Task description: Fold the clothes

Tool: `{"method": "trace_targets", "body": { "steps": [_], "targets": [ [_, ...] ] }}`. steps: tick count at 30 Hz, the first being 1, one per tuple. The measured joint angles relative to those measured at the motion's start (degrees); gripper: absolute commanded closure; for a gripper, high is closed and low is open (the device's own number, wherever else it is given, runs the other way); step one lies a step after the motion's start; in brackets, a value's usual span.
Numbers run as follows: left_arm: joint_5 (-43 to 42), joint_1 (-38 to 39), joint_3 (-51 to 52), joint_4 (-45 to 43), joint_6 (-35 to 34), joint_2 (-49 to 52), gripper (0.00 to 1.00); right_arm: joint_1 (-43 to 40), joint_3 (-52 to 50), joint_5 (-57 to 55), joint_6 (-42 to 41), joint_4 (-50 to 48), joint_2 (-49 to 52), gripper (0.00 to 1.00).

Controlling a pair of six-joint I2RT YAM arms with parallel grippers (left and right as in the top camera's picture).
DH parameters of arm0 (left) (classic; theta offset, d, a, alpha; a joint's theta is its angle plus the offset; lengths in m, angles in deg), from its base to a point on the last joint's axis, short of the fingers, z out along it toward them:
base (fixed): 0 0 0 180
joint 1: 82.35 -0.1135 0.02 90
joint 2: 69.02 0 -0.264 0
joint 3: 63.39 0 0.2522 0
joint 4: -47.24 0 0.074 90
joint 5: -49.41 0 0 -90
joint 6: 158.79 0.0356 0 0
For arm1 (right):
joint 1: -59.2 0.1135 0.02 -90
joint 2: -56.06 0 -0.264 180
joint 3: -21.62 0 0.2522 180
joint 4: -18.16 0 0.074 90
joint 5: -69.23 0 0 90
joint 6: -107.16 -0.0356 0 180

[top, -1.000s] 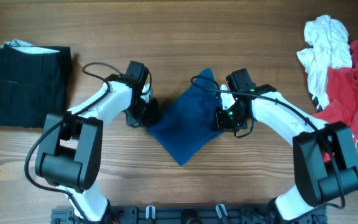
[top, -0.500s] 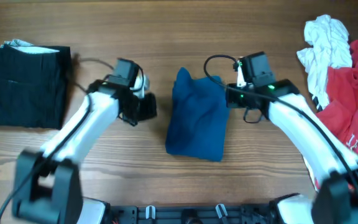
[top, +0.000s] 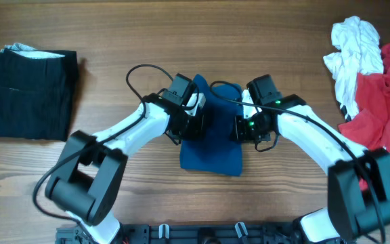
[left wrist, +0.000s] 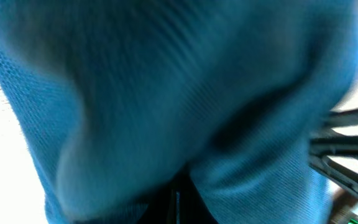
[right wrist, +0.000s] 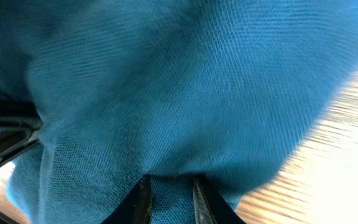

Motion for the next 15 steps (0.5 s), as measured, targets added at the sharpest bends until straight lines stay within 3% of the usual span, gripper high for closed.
{"method": "trace_targets", "body": {
  "steps": [7,13,14,15],
  "targets": [
    [6.2,-1.2,-0.4,-0.9,-5.0,2.0,0.96,0.5,0.7,-1.7,-5.6,-1.1,5.1,0.74],
    [11.0,-1.8,-1.0,4.9,-7.2,2.1,0.96,0.5,1.5,-4.7,-5.6,-2.7,4.7,0.68],
    [11.4,-2.0,-1.0,5.7,-7.4,2.1,0.96,0.5,1.6,-5.6,-5.5,-2.7,4.3,0.66],
    [12.4,-2.1,-1.0,6.9,-7.6,1.9,0.96,0.5,1.6,-7.1,-5.5,-2.4,3.3,0.59]
  ]
}}
